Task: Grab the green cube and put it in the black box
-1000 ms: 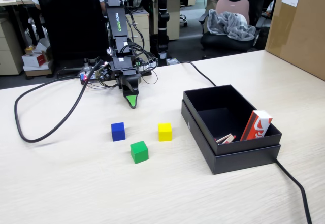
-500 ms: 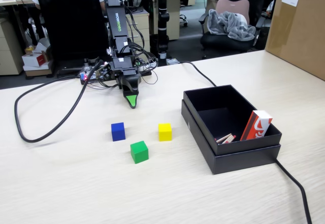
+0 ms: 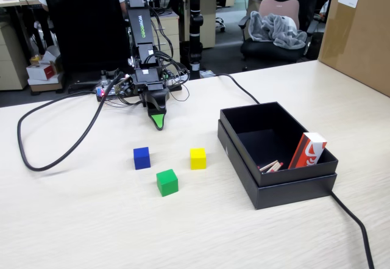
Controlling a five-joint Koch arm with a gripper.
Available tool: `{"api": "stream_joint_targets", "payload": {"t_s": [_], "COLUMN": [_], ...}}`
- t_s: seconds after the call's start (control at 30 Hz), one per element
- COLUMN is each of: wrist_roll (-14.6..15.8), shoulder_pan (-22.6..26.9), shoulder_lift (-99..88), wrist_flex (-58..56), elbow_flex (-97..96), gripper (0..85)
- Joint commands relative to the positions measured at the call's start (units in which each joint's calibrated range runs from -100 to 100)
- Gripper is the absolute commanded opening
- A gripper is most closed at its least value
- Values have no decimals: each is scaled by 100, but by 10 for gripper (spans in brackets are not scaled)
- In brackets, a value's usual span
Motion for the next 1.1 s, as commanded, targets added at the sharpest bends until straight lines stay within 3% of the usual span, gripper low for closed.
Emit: {"api": "stream_joint_targets", "payload": {"t_s": [0.0,1.07], "wrist_roll": [-10,5], "shoulder_pan": [0,24], "shoulder_lift": [79,102], "wrist_flex": [-194,-367], "elbow_flex": [-38,197], "gripper": [501,477]}}
